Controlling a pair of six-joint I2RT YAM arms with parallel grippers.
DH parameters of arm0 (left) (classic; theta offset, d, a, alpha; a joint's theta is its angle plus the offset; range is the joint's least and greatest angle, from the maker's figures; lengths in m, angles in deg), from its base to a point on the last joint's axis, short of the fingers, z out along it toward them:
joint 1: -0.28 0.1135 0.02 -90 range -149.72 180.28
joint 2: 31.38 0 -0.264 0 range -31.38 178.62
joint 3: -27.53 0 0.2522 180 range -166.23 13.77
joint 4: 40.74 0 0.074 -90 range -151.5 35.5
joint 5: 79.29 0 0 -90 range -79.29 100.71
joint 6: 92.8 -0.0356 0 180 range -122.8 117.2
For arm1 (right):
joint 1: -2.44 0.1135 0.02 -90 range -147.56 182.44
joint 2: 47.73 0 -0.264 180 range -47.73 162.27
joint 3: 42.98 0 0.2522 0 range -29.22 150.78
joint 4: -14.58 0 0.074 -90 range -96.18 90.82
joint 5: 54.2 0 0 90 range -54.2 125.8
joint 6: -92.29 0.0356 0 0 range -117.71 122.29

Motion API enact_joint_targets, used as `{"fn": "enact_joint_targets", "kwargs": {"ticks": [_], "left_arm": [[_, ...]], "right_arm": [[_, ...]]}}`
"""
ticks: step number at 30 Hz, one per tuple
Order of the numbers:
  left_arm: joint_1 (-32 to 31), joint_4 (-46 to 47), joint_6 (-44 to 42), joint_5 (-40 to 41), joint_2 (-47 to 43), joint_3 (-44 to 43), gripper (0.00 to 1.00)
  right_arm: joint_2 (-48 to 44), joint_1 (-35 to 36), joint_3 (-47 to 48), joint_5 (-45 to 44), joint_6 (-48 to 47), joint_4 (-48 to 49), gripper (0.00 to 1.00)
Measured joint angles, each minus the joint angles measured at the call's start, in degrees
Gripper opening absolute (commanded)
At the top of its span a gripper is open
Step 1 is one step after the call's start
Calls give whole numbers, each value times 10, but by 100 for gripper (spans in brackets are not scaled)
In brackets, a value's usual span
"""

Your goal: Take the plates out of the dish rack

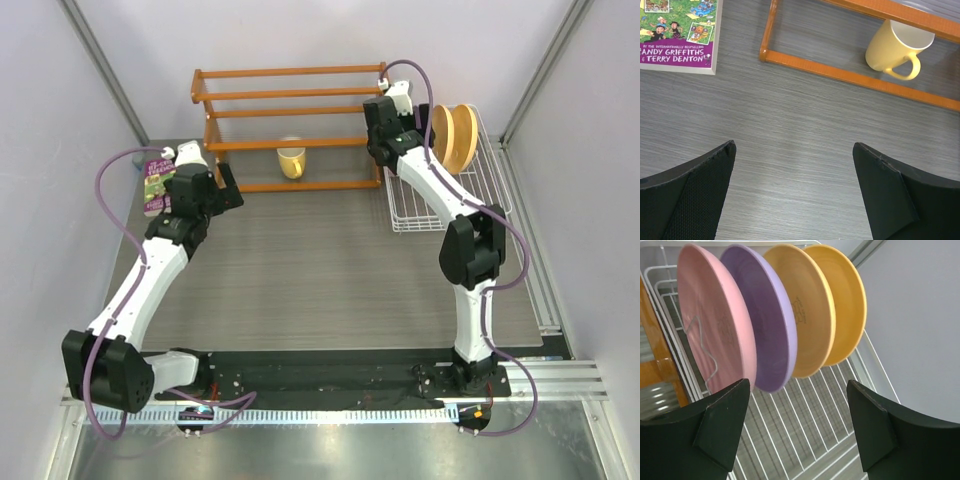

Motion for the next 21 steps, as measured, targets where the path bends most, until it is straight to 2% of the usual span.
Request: {"fn": "enact_joint_targets", "kwargs": {"ticks": [5, 9, 10, 13, 17, 19, 20, 21], "left_arm": [[0, 5, -5, -3, 5, 2, 99], [0, 9, -12, -4, 14, 3, 99], [0, 9, -12, -4, 16, 3, 100], [0, 13, -13, -4, 23, 3, 99], [0, 17, -14, -4, 30, 3, 99], [0, 18, -15, -4, 32, 4, 99], [0, 19, -16, -4, 33, 4, 100], [0, 21, -16, -3, 34, 5, 100]], "right_arm": [[15, -14, 5, 47, 6, 11, 82], [18, -25, 5, 87, 26, 14, 72], [19, -29, 5, 96, 32, 15, 65], [23, -37, 5, 118, 42, 19, 58], [38, -48, 6, 145, 55, 23, 54], [46, -51, 6, 157, 59, 23, 46], [50, -53, 6, 161, 62, 23, 36], [55, -54, 6, 165, 64, 24, 30]]}}
